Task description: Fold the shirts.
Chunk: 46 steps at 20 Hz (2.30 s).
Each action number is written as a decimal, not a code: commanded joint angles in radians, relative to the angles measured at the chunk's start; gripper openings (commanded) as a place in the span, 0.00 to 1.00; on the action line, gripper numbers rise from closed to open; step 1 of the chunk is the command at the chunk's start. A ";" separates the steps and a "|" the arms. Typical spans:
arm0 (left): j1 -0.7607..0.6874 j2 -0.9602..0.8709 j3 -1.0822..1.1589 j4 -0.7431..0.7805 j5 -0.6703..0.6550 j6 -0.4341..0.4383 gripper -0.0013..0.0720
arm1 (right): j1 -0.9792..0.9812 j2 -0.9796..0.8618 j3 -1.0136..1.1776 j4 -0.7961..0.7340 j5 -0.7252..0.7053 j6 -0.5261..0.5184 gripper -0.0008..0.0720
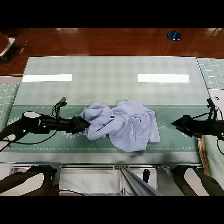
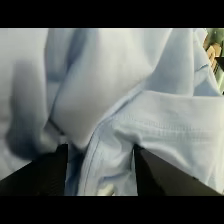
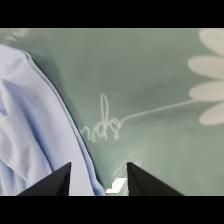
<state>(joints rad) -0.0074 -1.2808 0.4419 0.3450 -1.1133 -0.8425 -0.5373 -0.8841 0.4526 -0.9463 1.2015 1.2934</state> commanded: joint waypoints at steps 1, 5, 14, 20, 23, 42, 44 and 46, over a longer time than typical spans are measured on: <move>-0.042 -0.069 0.058 -0.027 -0.055 0.047 0.54 | -0.001 0.000 -0.077 0.008 0.015 0.003 0.57; -0.043 -0.069 0.096 -0.028 -0.113 0.072 0.04 | 0.071 -0.024 -0.128 0.046 0.026 -0.006 0.57; -0.043 -0.069 0.100 -0.032 -0.100 0.072 0.04 | 0.461 -0.265 -0.070 0.185 -0.146 0.040 0.55; -0.009 -0.047 0.150 -0.053 -0.104 0.071 0.04 | 0.583 -0.294 0.229 0.147 -0.123 0.019 0.04; 0.098 0.075 0.319 -0.227 -0.103 0.036 0.04 | 0.583 -0.292 0.660 -0.076 0.027 0.143 0.04; 0.370 0.808 1.008 0.583 -0.135 -0.448 0.04 | 0.583 0.193 1.579 -0.607 0.372 0.243 0.04; 0.290 0.815 0.964 0.595 -0.206 -0.476 0.04 | 0.583 0.229 1.502 -0.669 0.420 0.263 0.04; 0.248 0.817 0.868 0.599 -0.328 -0.506 0.04 | 0.583 0.262 1.386 -0.686 0.440 0.282 0.04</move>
<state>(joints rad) 0.3130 -0.4847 1.3888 0.8822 -1.2961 -1.2984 0.0448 -0.6746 1.9438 -1.5501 1.5608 1.5463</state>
